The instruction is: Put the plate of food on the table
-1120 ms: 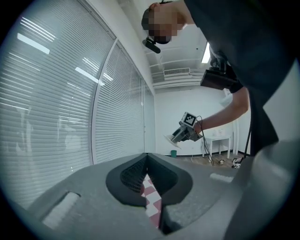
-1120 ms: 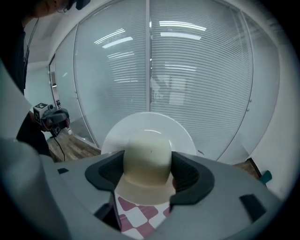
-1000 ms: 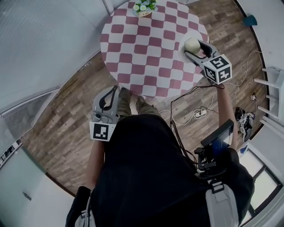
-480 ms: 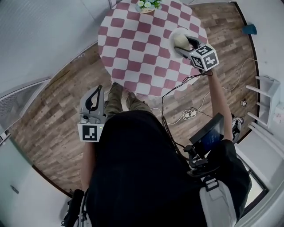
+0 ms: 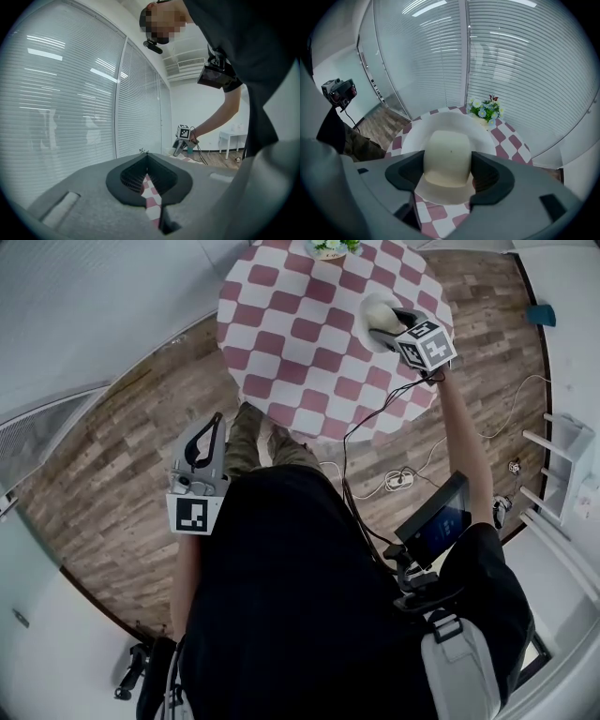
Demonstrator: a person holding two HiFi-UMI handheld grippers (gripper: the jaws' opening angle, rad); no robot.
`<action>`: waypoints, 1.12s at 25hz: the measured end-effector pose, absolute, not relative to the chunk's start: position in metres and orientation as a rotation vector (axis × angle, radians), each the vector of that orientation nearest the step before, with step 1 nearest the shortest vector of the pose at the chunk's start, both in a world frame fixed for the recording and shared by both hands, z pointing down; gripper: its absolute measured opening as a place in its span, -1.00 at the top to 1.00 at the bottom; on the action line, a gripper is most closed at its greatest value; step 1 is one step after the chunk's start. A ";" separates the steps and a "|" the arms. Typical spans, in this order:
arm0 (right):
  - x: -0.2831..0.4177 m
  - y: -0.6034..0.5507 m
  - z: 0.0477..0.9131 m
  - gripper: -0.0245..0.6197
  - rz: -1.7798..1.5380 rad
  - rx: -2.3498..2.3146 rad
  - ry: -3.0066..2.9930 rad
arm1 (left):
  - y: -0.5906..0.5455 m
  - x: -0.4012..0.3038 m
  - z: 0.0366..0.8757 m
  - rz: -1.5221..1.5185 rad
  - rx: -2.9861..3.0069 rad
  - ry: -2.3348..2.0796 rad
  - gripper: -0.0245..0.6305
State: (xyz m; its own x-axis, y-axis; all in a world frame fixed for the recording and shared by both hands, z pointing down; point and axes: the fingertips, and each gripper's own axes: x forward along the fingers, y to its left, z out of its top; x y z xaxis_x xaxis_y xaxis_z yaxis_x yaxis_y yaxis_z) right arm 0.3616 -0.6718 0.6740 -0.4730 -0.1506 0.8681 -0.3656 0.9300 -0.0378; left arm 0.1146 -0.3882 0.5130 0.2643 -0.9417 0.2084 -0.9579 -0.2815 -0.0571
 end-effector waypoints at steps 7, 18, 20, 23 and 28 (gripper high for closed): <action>0.342 -0.678 0.699 -0.05 0.257 0.305 -2.027 | -0.387 0.106 0.523 0.336 2.380 -1.829 0.94; 0.318 -0.693 0.738 -0.05 0.225 0.225 -1.950 | -0.390 0.091 0.529 0.346 2.326 -1.850 0.94; 0.315 -0.695 0.742 -0.05 0.224 0.214 -1.941 | -0.389 0.089 0.530 0.362 2.315 -1.851 0.94; 0.310 -0.697 0.747 -0.05 0.221 0.198 -1.930 | -0.387 0.086 0.528 0.374 2.299 -1.864 0.94; 0.304 -0.700 0.765 -0.05 0.219 0.170 -1.900 | -0.385 0.080 0.526 0.395 2.276 -1.893 0.94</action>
State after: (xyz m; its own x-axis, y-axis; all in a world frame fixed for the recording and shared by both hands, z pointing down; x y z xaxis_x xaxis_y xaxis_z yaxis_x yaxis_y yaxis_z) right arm 0.3037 -0.6997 0.7645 -0.3319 -0.0105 0.9432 -0.2245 0.9721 -0.0682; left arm 0.0805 -0.3847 0.5262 0.1664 -0.9400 0.2980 -0.9807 -0.1892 -0.0490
